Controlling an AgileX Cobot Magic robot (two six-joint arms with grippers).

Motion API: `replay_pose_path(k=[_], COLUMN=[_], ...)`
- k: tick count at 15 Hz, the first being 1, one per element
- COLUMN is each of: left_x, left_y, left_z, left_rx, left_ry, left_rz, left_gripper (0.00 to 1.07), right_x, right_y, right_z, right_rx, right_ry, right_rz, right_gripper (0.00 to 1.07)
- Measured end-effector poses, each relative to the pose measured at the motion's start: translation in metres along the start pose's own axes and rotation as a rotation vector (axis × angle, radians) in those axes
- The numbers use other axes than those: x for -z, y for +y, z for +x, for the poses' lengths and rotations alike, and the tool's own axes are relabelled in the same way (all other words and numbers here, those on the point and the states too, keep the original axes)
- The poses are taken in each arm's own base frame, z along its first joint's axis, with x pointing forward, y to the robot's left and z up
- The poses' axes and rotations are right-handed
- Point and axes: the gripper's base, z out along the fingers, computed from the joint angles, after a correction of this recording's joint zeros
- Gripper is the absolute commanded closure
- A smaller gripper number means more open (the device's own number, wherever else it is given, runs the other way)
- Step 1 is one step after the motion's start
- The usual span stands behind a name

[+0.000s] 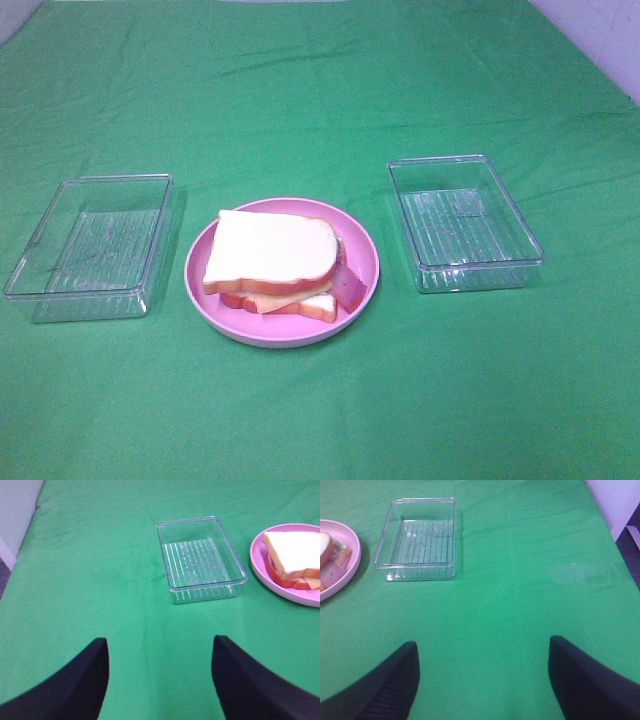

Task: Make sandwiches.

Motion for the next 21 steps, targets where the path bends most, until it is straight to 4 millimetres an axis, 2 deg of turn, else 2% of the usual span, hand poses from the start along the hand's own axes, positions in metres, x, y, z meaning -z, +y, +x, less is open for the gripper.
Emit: replay_pose_path(k=[21], left_x=[0.0000], left_y=[-0.0024], left_z=[0.0000], left_rx=[0.022], left_ry=[0.000], left_rz=[0.010], left_gripper=[0.48], right_x=[0.0047], right_y=[0.0010], right_z=[0.0049], right_rx=[-0.007], right_ry=[-0.044], right_rz=[0.008], right_gripper=[0.38])
